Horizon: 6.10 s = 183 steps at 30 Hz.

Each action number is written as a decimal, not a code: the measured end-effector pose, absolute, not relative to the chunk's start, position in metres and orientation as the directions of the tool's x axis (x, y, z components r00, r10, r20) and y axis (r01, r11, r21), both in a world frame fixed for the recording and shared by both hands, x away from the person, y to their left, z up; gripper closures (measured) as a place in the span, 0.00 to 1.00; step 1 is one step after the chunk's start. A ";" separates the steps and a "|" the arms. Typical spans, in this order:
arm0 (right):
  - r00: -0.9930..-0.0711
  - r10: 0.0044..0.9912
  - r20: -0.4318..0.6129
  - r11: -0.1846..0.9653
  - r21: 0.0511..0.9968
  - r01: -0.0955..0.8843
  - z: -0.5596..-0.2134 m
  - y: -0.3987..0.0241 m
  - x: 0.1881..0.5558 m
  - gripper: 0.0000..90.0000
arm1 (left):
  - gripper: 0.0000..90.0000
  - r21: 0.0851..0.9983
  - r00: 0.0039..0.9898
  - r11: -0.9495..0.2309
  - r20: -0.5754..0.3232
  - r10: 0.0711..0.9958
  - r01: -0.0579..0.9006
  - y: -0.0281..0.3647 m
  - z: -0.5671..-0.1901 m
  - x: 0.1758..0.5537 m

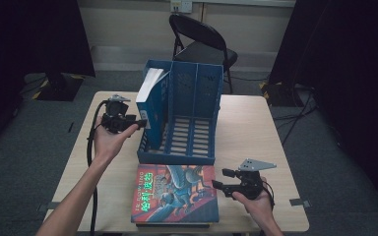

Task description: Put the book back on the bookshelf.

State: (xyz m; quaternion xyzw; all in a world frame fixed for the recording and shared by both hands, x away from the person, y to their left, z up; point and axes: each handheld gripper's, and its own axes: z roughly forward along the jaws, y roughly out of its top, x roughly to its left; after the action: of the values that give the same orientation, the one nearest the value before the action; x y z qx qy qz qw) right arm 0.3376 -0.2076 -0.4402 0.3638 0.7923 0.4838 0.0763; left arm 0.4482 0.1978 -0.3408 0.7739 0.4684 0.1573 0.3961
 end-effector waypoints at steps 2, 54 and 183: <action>-0.725 0.651 0.226 0.272 0.822 0.501 -0.440 -0.205 0.340 0.38 | 0.58 0.750 0.527 -0.265 -0.129 0.840 0.605 0.200 -0.347 0.443; -0.753 0.647 0.119 0.397 0.791 0.465 -0.435 -0.191 0.346 0.75 | 0.65 0.738 0.625 -0.276 -0.245 0.741 0.616 0.205 -0.434 0.340; -0.794 0.566 0.222 0.394 0.773 0.498 -0.441 -0.135 0.339 0.55 | 0.66 0.761 0.730 -0.337 -0.250 0.636 0.554 0.206 -0.436 0.294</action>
State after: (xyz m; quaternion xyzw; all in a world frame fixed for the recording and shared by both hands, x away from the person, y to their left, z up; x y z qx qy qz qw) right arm 0.3388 -0.1354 -0.4414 0.3190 0.8340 0.4486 0.0382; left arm 0.2938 0.2062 -0.4365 0.8164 0.3645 0.0458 0.4455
